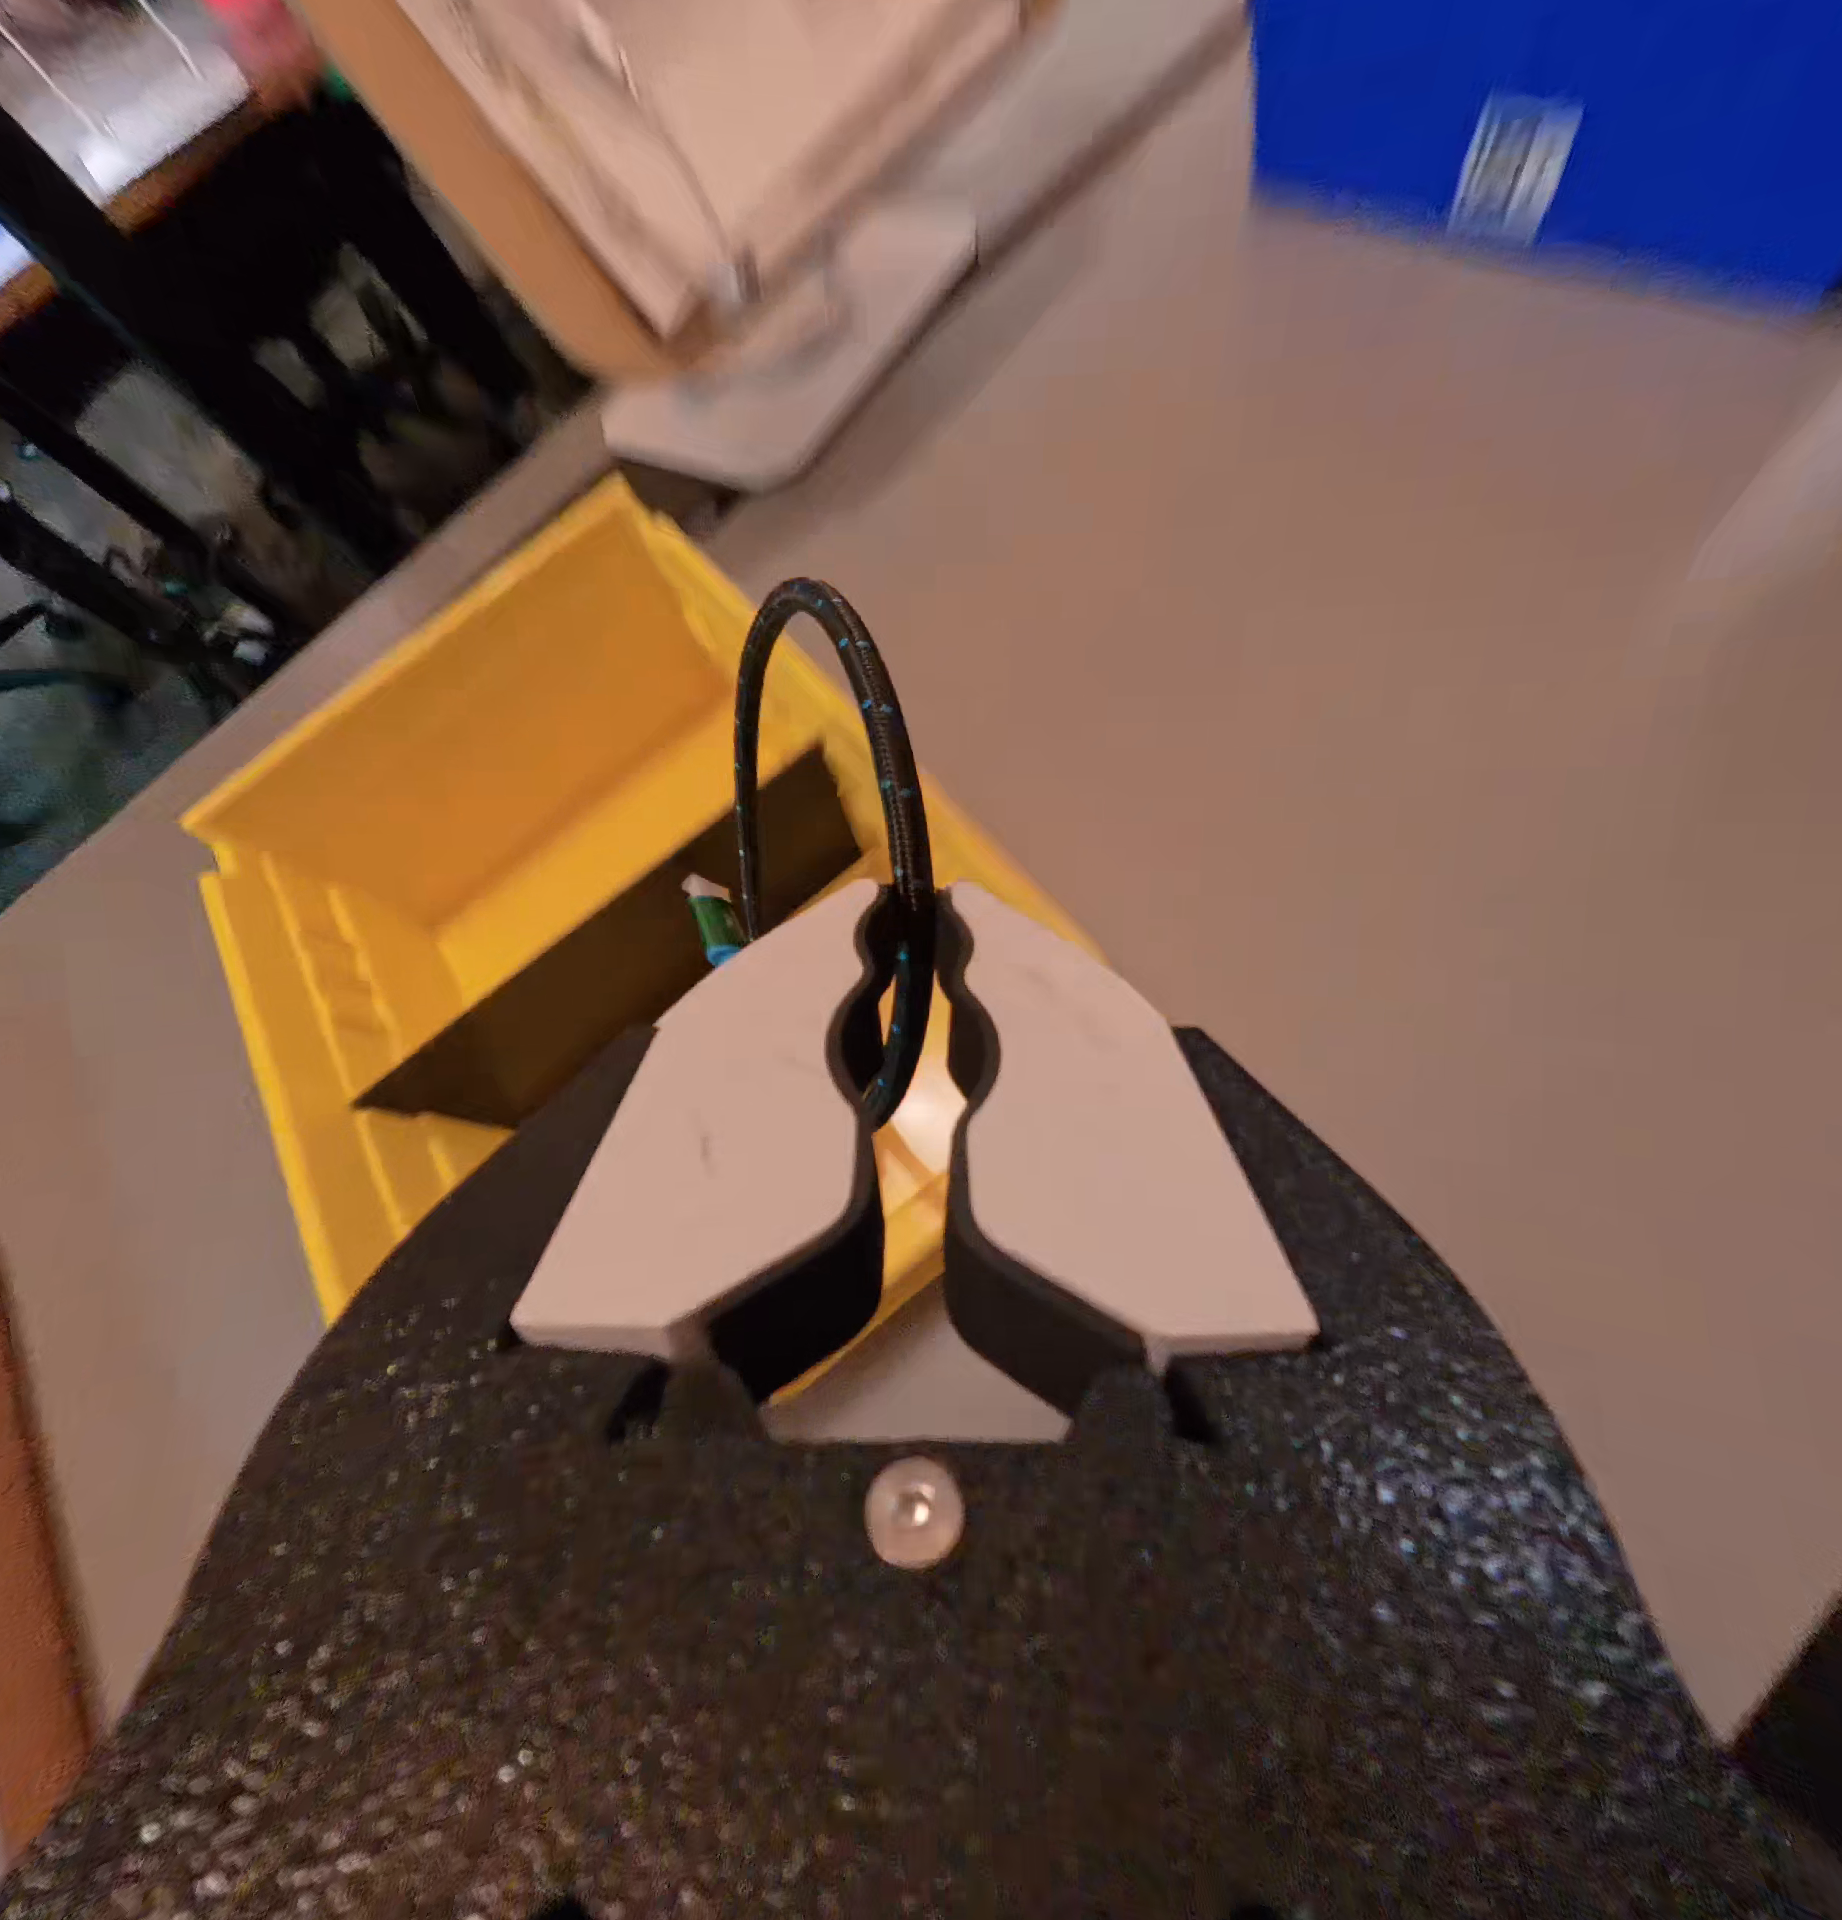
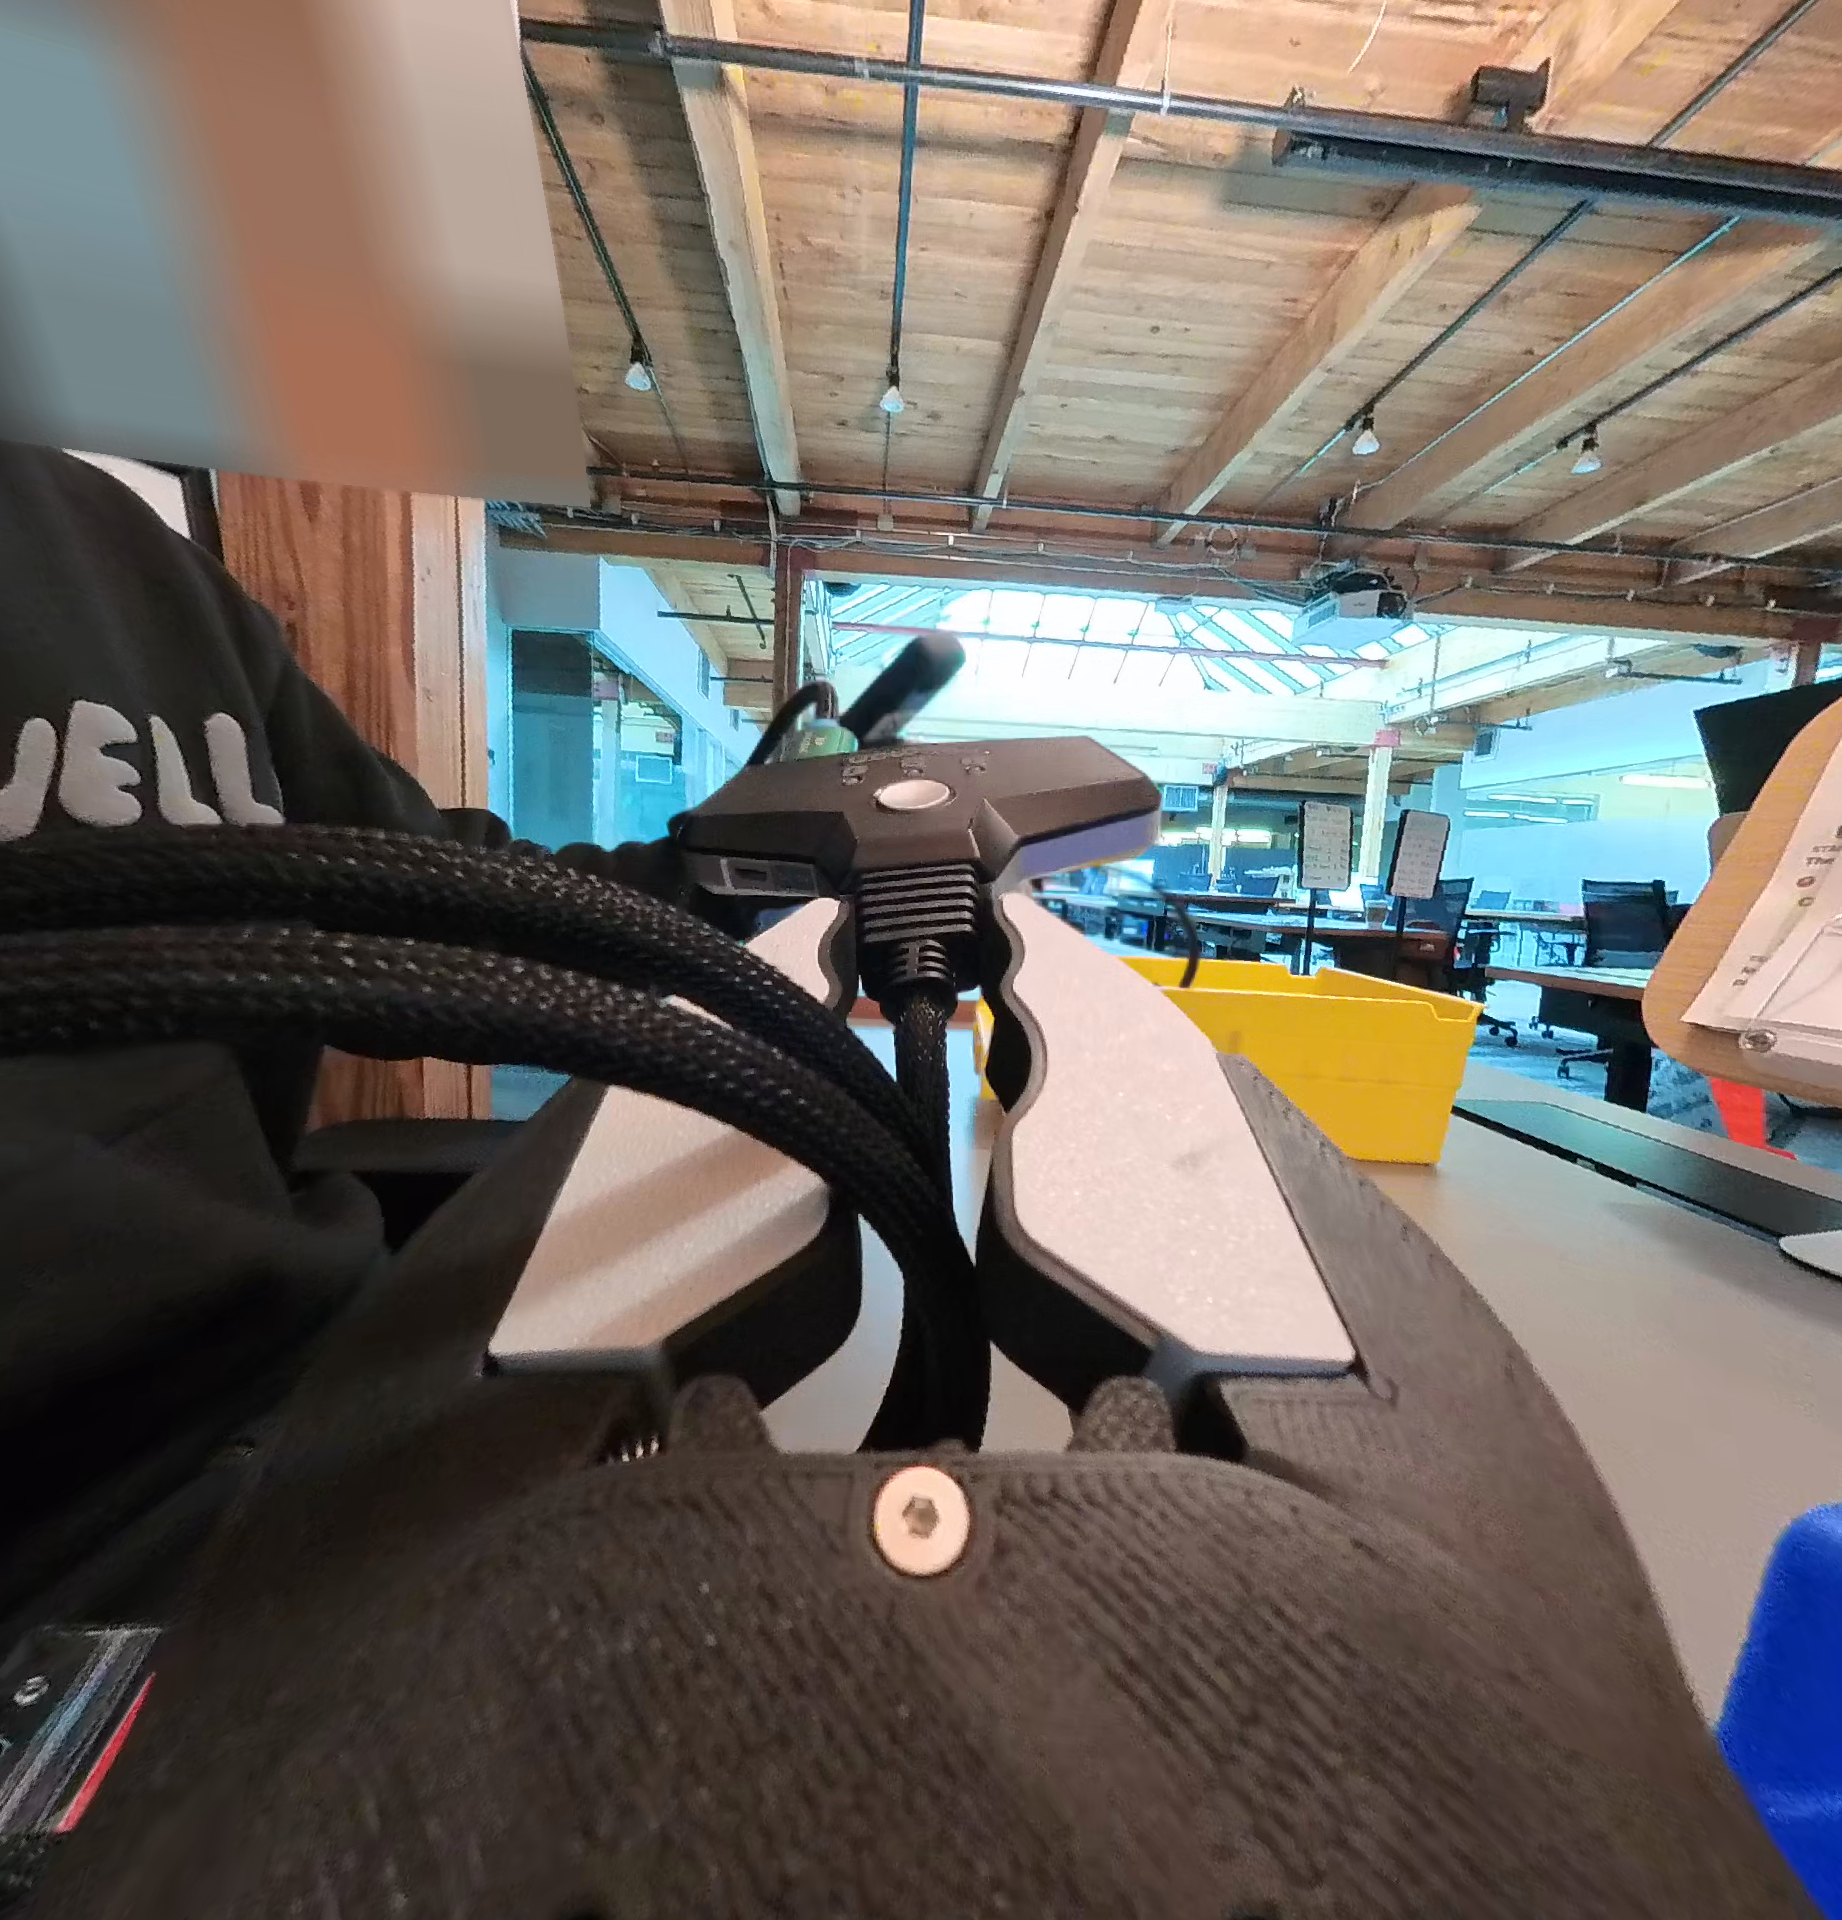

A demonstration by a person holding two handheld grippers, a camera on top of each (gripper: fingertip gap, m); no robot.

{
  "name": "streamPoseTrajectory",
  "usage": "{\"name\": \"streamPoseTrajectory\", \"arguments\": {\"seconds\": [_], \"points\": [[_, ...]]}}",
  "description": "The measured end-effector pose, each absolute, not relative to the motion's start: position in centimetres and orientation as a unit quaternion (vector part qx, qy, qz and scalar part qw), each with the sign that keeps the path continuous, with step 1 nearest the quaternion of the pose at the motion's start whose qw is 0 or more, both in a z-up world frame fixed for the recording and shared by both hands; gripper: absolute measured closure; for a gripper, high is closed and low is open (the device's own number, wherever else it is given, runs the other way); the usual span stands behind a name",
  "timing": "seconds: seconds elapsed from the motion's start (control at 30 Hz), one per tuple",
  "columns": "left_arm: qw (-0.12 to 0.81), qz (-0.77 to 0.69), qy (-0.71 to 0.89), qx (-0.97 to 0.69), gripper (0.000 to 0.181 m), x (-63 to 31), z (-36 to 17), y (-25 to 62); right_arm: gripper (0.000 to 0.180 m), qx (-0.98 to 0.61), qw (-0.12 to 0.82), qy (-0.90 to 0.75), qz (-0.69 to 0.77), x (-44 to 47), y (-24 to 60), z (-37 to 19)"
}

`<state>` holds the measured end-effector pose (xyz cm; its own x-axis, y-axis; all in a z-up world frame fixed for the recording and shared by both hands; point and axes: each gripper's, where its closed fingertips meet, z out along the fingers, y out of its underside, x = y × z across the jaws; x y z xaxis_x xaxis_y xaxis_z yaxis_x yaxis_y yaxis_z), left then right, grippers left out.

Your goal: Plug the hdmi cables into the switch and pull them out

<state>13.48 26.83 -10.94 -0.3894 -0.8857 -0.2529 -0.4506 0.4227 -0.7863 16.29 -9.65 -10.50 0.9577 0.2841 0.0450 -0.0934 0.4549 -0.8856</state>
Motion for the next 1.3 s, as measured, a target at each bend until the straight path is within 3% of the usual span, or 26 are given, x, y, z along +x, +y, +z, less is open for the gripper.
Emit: {"name": "streamPoseTrajectory", "arguments": {"seconds": [0.03,0.17,0.27,0.5,0.6,0.73,1.13,1.3], "points": [[0.345,-0.360,0.747,-0.439,0.174,13.4,-8.7,25.8,0.157,-0.508,0.849,-0.095,0.112,16.2,-9.8,-10.4],[0.317,-0.540,0.650,-0.430,0.174,12.4,-0.8,21.0,0.157,-0.507,0.849,-0.102,0.112,16.1,-10.1,-10.4],[0.241,-0.656,0.575,-0.425,0.175,12.0,1.5,17.5,0.158,-0.503,0.850,-0.107,0.113,15.9,-10.4,-10.3],[0.034,-0.751,0.462,-0.470,0.175,14.3,-4.5,12.0,0.157,-0.494,0.857,-0.105,0.106,16.1,-11.7,-9.9],[-0.005,-0.758,0.407,-0.510,0.175,15.5,-7.8,11.5,0.157,-0.495,0.857,-0.101,0.099,16.4,-12.0,-10.0],[0.024,-0.736,0.378,-0.561,0.175,16.0,-11.4,12.2,0.157,-0.502,0.852,-0.104,0.101,16.2,-11.7,-10.2],[0.232,-0.589,0.420,-0.650,0.170,10.4,-18.7,14.5,0.157,-0.520,0.841,-0.106,0.101,16.1,-11.1,-10.7],[0.218,-0.551,0.508,-0.625,0.164,8.1,-20.7,10.2,0.157,-0.518,0.842,-0.106,0.101,16.1,-11.2,-10.7]]}}
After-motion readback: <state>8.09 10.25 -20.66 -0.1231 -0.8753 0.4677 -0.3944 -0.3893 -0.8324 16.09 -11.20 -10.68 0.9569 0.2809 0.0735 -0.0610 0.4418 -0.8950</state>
